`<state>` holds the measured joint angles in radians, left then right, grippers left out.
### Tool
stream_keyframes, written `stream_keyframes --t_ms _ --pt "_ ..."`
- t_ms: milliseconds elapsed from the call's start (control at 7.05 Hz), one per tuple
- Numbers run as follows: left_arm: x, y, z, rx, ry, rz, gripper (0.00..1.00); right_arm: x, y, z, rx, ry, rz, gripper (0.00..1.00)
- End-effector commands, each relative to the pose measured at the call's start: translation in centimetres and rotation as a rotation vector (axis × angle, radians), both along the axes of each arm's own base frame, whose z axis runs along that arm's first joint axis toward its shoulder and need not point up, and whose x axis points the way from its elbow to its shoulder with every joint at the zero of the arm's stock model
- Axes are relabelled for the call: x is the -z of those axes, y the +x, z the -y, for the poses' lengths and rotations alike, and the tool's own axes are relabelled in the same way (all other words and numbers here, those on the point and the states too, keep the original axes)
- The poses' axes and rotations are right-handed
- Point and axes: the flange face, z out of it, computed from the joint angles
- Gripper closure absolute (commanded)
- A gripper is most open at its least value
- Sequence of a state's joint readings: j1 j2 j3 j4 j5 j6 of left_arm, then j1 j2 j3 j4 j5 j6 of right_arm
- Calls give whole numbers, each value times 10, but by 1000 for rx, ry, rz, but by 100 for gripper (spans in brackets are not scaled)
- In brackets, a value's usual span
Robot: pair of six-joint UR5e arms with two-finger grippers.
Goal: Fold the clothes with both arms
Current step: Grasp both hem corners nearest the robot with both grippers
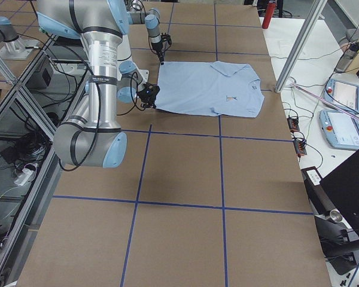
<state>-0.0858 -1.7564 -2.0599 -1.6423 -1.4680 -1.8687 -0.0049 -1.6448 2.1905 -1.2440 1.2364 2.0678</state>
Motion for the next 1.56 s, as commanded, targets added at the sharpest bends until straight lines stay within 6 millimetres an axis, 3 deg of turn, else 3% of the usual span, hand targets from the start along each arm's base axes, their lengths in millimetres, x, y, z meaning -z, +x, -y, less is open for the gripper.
stream_keyframes --t_ms 0,284,568,710,852,994,1135,1277,1419 --pt "0 0 0 -1 -1 -2 100 0 0 0 0 0 -1 100" --pt "19 4 1 -2 -2 -38 100 0 1 0 1 1 -2 100" --pt "62 -1 1 -21 -17 -125 100 -7 8 0 7 4 -17 100" --pt "89 -33 -2 -28 -23 -196 100 3 30 -13 42 0 -2 100" --pt "100 -75 -6 -21 -27 -240 100 12 62 -30 90 -1 0 100" --pt "105 -106 -9 -25 -26 -261 100 30 81 -32 101 -4 30 100" --pt "125 -124 -14 -48 -39 -319 100 52 98 -17 61 0 76 100" --pt "124 -130 13 9 -15 -315 100 59 107 11 11 25 88 100" --pt "140 -119 74 103 49 -321 100 81 102 50 -16 69 129 100"
